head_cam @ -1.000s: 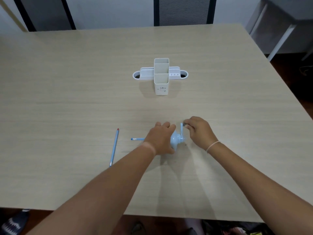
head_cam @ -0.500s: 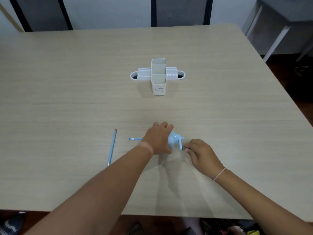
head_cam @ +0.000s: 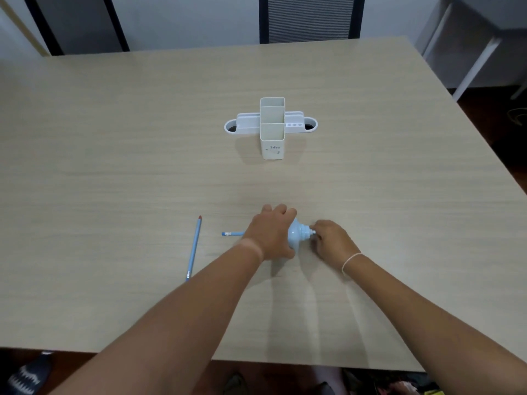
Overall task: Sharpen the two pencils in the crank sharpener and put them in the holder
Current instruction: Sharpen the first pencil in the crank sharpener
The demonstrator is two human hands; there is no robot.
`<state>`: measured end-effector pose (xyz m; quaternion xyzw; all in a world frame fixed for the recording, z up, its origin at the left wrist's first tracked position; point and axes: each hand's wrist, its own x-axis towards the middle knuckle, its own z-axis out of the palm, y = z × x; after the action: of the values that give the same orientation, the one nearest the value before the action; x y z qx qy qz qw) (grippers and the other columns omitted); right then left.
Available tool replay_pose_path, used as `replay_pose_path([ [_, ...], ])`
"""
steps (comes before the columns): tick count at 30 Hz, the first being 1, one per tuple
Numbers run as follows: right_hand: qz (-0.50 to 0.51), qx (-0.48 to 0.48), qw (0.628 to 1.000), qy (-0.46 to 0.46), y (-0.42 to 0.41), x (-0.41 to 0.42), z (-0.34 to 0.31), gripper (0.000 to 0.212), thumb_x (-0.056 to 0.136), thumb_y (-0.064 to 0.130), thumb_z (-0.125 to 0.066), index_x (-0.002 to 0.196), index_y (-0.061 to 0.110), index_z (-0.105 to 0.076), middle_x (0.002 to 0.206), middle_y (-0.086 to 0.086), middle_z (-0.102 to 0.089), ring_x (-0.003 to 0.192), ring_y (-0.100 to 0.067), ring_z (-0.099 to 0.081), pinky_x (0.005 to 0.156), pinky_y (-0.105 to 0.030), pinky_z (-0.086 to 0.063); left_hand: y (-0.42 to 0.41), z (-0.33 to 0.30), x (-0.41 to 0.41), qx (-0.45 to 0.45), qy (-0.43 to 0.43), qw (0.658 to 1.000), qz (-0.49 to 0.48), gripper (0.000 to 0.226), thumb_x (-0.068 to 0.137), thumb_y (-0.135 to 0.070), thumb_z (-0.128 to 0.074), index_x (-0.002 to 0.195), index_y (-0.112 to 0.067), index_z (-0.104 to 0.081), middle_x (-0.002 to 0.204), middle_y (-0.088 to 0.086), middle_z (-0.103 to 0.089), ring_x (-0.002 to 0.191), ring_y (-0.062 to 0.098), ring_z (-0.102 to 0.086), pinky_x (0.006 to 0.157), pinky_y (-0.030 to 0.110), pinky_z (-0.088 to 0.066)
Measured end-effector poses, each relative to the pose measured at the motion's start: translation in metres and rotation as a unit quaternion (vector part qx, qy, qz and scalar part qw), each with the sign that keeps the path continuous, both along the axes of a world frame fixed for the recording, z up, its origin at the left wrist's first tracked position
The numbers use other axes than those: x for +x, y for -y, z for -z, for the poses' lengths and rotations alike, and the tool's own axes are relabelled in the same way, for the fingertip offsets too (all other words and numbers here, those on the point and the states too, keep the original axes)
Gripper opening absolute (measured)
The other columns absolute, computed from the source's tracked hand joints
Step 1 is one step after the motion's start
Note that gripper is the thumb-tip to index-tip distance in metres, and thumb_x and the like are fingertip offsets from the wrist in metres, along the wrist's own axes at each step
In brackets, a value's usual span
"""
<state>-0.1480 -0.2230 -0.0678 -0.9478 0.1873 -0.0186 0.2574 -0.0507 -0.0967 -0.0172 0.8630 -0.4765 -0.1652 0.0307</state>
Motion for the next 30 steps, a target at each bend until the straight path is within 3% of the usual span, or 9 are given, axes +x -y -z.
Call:
replay_pose_path([
  [2,-0.016,0.009,1.0,0.023,-0.01,-0.02,0.007,0.022,0.068,-0.002,-0.046,0.068,0.0,-0.068,0.065,-0.022,-0.064,0.064,-0.034,-0.062,0.056,-0.022,-0.028,0.0,0.0,0.0,-0.001,0.001,1.0,0.001,0.06,0.065,-0.033,-0.074,0.114,-0.014,-0.045,0.113,0.003,-0.05,0.102,0.029,-0.044,0.081,0.039,-0.049],
  [5,-0.034,0.026,0.997,0.057,-0.019,-0.046,0.002,0.022,0.071,-0.001,-0.051,0.081,0.005,-0.07,0.068,-0.015,-0.065,0.068,-0.028,-0.059,0.061,-0.013,-0.026,0.0,0.0,-0.001,-0.004,0.005,1.0,0.002,0.057,0.066,-0.031,-0.072,0.113,-0.014,-0.045,0.112,0.004,-0.05,0.1,0.028,-0.044,0.076,0.036,-0.046],
  [8,-0.03,0.033,0.991,0.127,-0.019,-0.052,-0.02,0.025,0.08,0.01,-0.044,0.085,0.004,-0.068,0.07,-0.012,-0.063,0.072,-0.014,-0.045,0.065,-0.011,-0.028,0.001,-0.001,-0.001,-0.003,-0.002,1.0,0.0,0.057,0.065,-0.03,-0.073,0.112,-0.013,-0.045,0.111,0.004,-0.05,0.101,0.029,-0.044,0.078,0.037,-0.048],
  [12,-0.007,0.011,0.983,0.183,0.0,-0.018,-0.039,0.031,0.081,0.015,-0.04,0.085,0.0,-0.067,0.072,-0.015,-0.064,0.074,-0.015,-0.046,0.069,-0.011,-0.026,-0.001,-0.001,0.0,-0.001,-0.006,1.0,-0.001,0.055,0.066,-0.033,-0.073,0.11,-0.014,-0.046,0.11,0.004,-0.051,0.1,0.029,-0.044,0.079,0.039,-0.049],
  [15,0.032,0.012,0.992,0.123,0.013,0.012,-0.034,0.018,0.084,0.001,-0.05,0.089,-0.002,-0.068,0.08,-0.022,-0.065,0.083,-0.032,-0.056,0.075,-0.024,-0.036,0.0,-0.002,0.0,0.003,-0.003,1.0,0.0,0.056,0.066,-0.034,-0.074,0.109,-0.013,-0.046,0.11,0.005,-0.051,0.1,0.029,-0.043,0.079,0.039,-0.048],
  [18,0.029,0.013,0.999,0.038,0.015,0.021,-0.019,0.017,0.083,-0.005,-0.051,0.088,-0.005,-0.067,0.086,-0.027,-0.063,0.087,-0.036,-0.057,0.072,-0.035,-0.043,0.0,-0.002,0.0,0.002,0.001,1.0,0.002,0.056,0.066,-0.034,-0.074,0.109,-0.013,-0.046,0.11,0.004,-0.05,0.1,0.028,-0.043,0.079,0.038,-0.047],
  [20,0.017,0.006,1.0,-0.012,0.007,0.013,-0.01,0.015,0.081,-0.004,-0.05,0.08,-0.006,-0.065,0.084,-0.027,-0.062,0.085,-0.037,-0.057,0.066,-0.035,-0.04,0.0,-0.002,-0.001,-0.002,0.0,1.0,0.0,0.056,0.066,-0.034,-0.074,0.11,-0.013,-0.046,0.11,0.004,-0.05,0.1,0.028,-0.043,0.078,0.037,-0.047],
  [23,0.005,0.008,1.0,-0.016,-0.007,-0.011,0.003,0.014,0.077,-0.006,-0.052,0.073,-0.005,-0.065,0.076,-0.027,-0.062,0.077,-0.037,-0.059,0.06,-0.029,-0.032,0.0,-0.002,-0.001,-0.002,-0.003,1.0,-0.001,0.056,0.066,-0.033,-0.074,0.11,-0.014,-0.046,0.111,0.003,-0.05,0.102,0.028,-0.043,0.079,0.037,-0.049],
  [30,-0.036,0.032,0.998,0.044,-0.019,-0.049,-0.014,0.024,0.084,0.002,-0.047,0.092,0.005,-0.069,0.074,-0.007,-0.056,0.074,-0.018,-0.043,0.07,-0.021,-0.031,0.0,-0.002,-0.001,0.0,-0.002,1.0,0.001,0.056,0.066,-0.031,-0.073,0.112,-0.013,-0.045,0.111,0.004,-0.05,0.101,0.028,-0.043,0.079,0.036,-0.047],
])
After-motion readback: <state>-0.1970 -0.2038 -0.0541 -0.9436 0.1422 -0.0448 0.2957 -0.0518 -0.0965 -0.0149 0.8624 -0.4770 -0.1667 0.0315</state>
